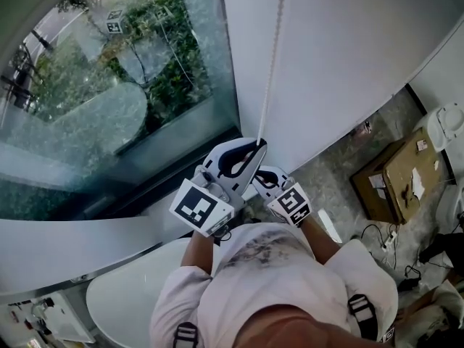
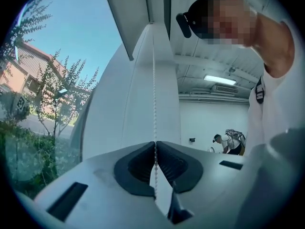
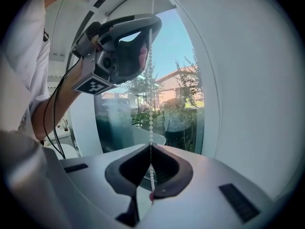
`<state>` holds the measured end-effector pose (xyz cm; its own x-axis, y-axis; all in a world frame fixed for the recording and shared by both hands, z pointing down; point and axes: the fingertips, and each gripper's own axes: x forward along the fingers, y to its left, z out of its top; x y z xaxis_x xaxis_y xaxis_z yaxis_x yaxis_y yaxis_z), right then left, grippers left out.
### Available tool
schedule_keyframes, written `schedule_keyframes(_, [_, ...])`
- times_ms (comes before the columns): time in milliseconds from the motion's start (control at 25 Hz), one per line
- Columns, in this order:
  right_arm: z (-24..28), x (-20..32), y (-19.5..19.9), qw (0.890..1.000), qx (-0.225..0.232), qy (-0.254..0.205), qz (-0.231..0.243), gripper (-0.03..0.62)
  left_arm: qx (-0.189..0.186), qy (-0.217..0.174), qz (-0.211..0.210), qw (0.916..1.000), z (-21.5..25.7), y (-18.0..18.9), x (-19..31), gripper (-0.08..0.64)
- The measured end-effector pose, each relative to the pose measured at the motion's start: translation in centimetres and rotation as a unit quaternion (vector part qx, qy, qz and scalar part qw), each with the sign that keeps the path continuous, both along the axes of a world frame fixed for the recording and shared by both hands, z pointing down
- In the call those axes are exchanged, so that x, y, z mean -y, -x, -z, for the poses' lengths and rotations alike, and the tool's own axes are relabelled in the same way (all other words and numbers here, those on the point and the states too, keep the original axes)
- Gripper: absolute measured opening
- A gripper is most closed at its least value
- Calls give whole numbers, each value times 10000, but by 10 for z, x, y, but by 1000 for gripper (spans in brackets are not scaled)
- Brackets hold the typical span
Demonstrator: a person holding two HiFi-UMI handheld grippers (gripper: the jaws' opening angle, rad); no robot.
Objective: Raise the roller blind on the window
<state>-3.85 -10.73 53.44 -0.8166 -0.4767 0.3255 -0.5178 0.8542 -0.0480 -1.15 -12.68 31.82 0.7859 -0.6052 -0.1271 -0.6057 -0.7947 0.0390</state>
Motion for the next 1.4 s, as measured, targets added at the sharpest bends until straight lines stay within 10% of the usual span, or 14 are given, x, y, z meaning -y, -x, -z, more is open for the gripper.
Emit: schedule_keyframes(1400, [-143, -14, -15, 9886, -1079, 1044, 136, 63, 221, 1080, 127, 9938, -147, -8, -5, 14])
